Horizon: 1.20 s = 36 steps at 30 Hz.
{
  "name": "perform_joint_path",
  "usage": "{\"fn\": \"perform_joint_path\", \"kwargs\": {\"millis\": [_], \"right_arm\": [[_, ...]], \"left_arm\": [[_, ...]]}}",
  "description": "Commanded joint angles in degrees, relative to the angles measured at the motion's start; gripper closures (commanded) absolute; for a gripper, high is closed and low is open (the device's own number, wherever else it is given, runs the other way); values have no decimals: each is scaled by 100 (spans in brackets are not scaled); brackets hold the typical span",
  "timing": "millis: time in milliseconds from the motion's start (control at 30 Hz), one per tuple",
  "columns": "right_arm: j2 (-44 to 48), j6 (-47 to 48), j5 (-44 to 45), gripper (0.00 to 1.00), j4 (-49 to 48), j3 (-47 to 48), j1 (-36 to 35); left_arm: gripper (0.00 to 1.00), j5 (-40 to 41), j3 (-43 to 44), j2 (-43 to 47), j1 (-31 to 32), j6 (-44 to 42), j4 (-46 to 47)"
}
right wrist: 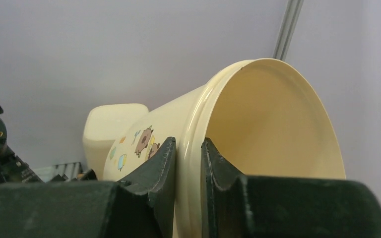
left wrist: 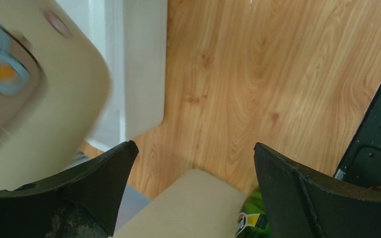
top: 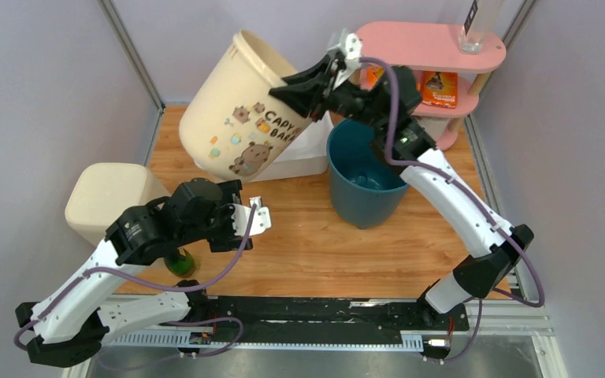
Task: Turn the large container upside down
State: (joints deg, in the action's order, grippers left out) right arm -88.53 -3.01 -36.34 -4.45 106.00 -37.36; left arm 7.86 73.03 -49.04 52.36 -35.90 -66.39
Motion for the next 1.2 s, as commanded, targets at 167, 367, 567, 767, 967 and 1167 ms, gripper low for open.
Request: {"fn": "perform_joint_path", "kwargs": {"millis": [167, 367, 567, 767, 967, 1167], "right_arm": [[590, -1903, 3014, 100, -1450, -1942, -773], [869, -2090, 3424, 100, -1111, -2434, -738], [1589, -1559, 4126, 100, -160, -2826, -451], [2204, -1158, 3915, 100, 787, -2879, 170], [2370, -1111, 2907, 100, 812, -3097, 573], [2223, -1234, 2193, 100, 163, -3429, 372]], "left_arm": [[0, 165, -240, -30, -28, -480, -235], [0, 73, -271, -105, -25, -484, -256], [0, 95, -577, -86, -29, -111, -313], [0, 32, -1070, 150, -71, 514, 46], [0, 140, -1257, 125, -173, 684, 580], [0, -5, -1012, -62, -733, 1370, 915]]}}
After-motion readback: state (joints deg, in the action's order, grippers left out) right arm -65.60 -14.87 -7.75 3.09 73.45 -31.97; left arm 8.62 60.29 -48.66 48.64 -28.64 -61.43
